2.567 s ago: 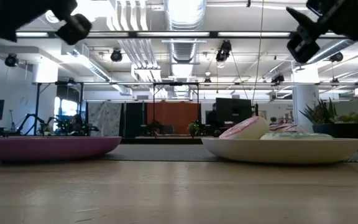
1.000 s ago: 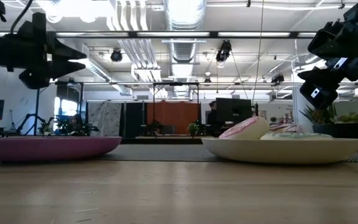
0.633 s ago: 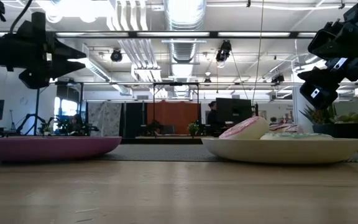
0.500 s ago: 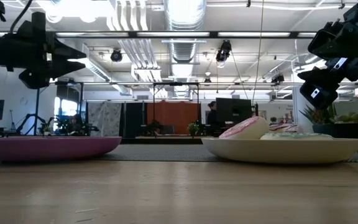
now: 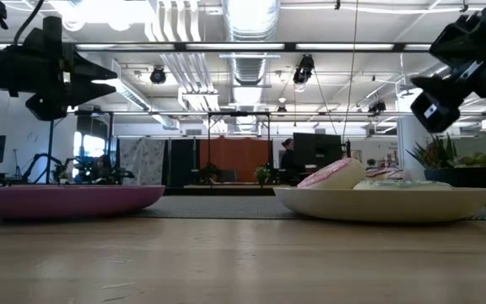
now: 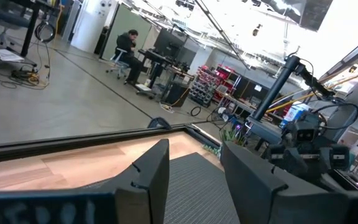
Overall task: Pick & Place donuts
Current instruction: Return to Home Position
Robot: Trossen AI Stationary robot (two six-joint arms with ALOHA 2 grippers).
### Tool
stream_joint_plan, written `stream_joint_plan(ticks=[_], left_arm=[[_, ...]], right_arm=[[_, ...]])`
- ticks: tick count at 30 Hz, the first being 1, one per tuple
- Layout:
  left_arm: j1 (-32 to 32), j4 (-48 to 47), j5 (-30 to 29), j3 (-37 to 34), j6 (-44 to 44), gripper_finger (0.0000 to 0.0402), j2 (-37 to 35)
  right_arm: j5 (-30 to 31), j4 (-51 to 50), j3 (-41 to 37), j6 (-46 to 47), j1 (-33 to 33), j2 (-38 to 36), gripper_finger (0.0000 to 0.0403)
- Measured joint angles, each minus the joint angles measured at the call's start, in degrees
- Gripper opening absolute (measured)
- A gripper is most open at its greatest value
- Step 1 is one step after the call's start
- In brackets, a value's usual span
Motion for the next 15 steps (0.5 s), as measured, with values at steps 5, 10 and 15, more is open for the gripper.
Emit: stream_joint_plan(ticks=[5,10,15], left_arm=[[0.00,0.00,0.00,0.00,0.00,0.0124,0.02],[0.00,-0.02,0.00,0.00,0.00,0.0124,0.02],[0.00,-0.02,0.00,0.00,0.02,0.0124,0.02]], right_arm=[[6.12,0.31,0.00,-11.01,2.22,-7.91,0.0194],[7.63,-2.11,0.04,-24.67,4.42,-12.95,0.0194],[7.63,-10.05,0.04,-31.27,4.64,-15.78,0.0194]])
